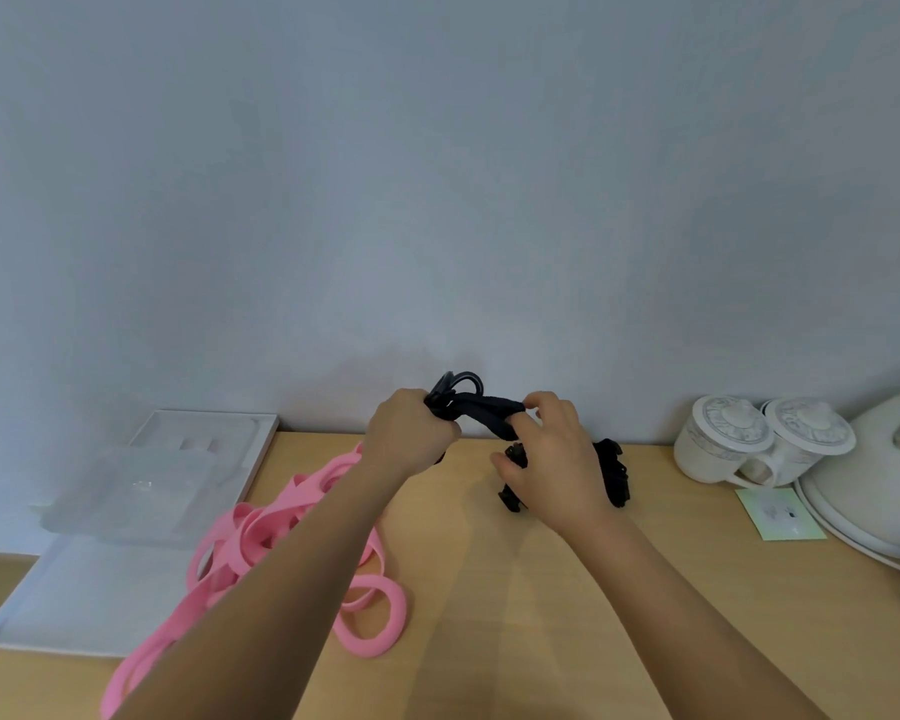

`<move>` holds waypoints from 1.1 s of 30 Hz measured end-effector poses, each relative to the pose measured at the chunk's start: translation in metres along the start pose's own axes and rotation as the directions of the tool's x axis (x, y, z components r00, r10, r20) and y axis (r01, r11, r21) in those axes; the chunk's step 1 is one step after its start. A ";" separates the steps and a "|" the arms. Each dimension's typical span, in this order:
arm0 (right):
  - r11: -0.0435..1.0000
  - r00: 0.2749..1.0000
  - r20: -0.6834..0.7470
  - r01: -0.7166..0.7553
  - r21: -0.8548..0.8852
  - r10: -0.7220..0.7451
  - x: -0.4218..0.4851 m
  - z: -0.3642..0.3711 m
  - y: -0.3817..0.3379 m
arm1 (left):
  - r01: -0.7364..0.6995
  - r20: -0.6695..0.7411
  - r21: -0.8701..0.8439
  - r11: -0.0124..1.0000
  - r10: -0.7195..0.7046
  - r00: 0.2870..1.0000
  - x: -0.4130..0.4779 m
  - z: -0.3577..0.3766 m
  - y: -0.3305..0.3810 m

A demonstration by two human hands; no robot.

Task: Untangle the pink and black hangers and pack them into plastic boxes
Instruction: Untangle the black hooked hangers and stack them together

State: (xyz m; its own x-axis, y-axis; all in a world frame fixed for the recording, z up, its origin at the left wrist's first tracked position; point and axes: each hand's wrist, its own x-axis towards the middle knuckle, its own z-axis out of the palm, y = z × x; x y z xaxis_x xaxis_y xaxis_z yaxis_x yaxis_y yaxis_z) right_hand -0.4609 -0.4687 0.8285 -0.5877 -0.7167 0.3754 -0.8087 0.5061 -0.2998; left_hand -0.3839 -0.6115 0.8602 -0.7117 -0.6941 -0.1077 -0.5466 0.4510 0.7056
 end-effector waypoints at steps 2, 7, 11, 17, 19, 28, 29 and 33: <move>0.998 0.995 -0.102 -0.006 0.055 0.012 0.001 0.000 -0.001 | -0.009 -0.005 -0.007 1.000 0.009 1.000 -0.001 0.002 0.000; 0.971 0.971 -0.228 0.115 0.211 -0.065 -0.001 -0.005 -0.006 | 0.012 -0.061 -0.003 1.000 -0.012 0.998 0.001 0.001 -0.007; 0.907 0.979 -0.164 -0.040 0.420 0.119 -0.002 -0.009 -0.010 | 0.005 -0.048 0.052 0.999 -0.003 0.999 -0.002 0.005 -0.008; 0.784 0.949 0.183 -0.315 0.535 0.257 0.009 -0.027 -0.008 | -0.028 -0.040 0.077 0.997 0.031 0.999 0.000 0.003 -0.006; 0.750 0.916 0.335 -0.378 0.542 0.220 0.010 -0.035 -0.005 | -0.022 -0.043 0.070 0.997 0.025 0.999 0.001 0.001 -0.007; 0.597 0.792 0.591 -0.551 0.583 0.154 0.005 -0.027 -0.009 | -0.024 -0.055 0.045 0.999 0.026 0.998 0.000 0.002 -0.003; 0.527 0.786 0.597 -0.580 0.621 0.162 0.004 -0.025 -0.010 | -0.021 -0.058 0.044 0.999 0.024 0.998 0.000 0.002 -0.003; 0.272 0.742 0.647 -0.668 0.693 0.176 0.003 -0.022 -0.014 | -0.009 -0.068 0.059 0.998 0.013 0.998 0.000 -0.001 -0.007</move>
State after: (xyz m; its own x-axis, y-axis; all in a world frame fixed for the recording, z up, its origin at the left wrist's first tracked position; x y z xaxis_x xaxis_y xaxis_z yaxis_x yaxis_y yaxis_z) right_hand -0.4518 -0.4671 0.8527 -0.5627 -0.7529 -0.3413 0.1896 0.2844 -0.9398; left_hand -0.3796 -0.6147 0.8560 -0.6870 -0.7249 -0.0505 -0.5651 0.4893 0.6642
